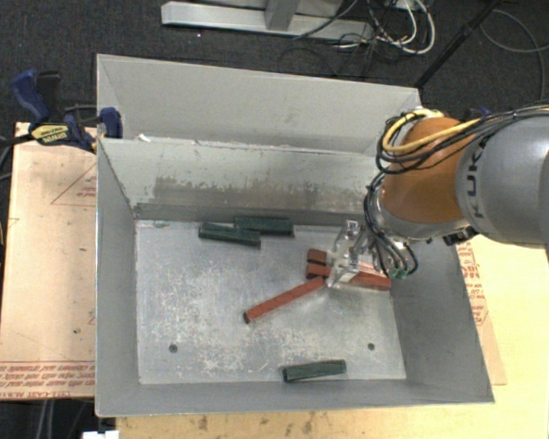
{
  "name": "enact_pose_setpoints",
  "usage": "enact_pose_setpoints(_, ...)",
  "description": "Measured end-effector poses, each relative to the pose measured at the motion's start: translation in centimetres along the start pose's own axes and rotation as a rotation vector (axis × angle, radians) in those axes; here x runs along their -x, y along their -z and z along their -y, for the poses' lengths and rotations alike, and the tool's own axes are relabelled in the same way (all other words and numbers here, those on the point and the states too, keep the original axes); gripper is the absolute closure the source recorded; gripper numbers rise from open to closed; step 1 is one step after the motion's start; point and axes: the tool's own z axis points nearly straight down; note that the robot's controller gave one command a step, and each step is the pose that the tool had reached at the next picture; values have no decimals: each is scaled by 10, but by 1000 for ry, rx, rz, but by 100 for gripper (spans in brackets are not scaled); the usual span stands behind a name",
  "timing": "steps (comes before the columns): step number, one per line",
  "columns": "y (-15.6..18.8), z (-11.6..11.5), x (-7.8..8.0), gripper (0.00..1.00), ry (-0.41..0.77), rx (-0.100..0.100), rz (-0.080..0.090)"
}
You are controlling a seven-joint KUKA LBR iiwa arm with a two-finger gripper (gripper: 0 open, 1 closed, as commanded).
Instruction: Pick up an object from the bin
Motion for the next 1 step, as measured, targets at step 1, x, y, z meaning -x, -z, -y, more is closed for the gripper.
enact_pose_setpoints(1, 171, -9, 25, 100, -18, -5, -31)
